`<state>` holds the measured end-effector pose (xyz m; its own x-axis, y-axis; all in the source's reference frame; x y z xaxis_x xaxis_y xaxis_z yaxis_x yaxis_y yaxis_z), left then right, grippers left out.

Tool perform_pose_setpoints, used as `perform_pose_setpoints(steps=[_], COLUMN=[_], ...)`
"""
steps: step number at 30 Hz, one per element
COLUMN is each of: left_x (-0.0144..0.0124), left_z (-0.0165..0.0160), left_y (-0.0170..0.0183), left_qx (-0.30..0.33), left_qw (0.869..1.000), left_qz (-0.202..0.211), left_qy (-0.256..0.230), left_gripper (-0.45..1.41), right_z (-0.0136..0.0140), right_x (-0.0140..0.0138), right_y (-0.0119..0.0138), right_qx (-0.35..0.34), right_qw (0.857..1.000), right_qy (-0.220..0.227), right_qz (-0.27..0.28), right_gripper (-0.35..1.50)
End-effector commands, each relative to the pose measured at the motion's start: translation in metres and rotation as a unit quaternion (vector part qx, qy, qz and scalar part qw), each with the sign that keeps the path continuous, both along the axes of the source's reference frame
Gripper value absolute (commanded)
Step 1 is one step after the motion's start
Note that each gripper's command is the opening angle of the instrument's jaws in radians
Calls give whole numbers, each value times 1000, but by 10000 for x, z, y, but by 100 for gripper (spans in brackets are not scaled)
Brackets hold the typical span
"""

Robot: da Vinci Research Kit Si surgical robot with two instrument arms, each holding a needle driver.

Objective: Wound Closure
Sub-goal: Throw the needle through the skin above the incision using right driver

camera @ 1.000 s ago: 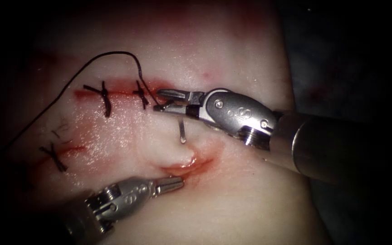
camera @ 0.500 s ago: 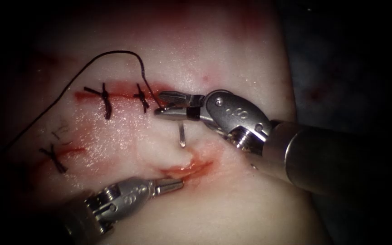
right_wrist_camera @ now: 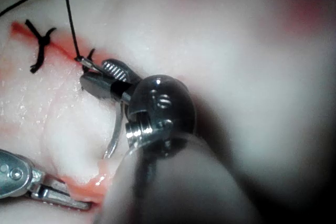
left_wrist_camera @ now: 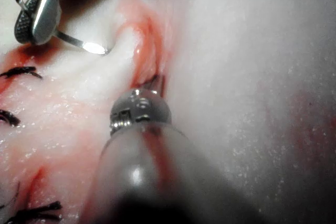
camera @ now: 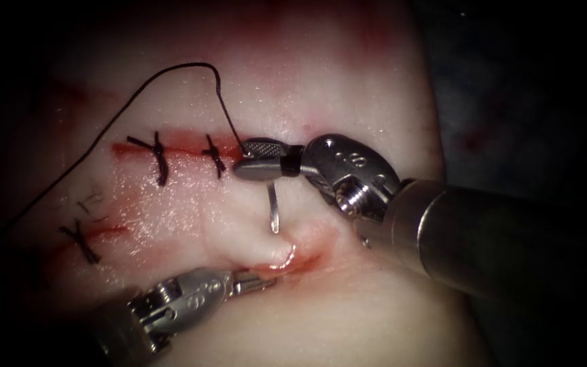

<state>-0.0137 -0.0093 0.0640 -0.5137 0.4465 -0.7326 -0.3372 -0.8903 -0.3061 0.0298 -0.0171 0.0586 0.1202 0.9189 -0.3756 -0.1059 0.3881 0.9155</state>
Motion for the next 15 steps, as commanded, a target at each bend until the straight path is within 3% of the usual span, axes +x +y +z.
perform_pose_setpoints(steps=[1,15], left_x=[-5,-4], left_z=[6,5], left_y=[1,5], left_qx=[0,1], left_qw=[1000,1000], left_qz=[0,0], left_qy=[0,0], left_gripper=[-35,-37], right_z=[8,12], right_x=[8,4], right_y=[-2,-24], right_qx=[6,54], right_qw=[1000,998], right_qy=[3,9], right_qz=[-5,-18], right_gripper=[-35,-35])
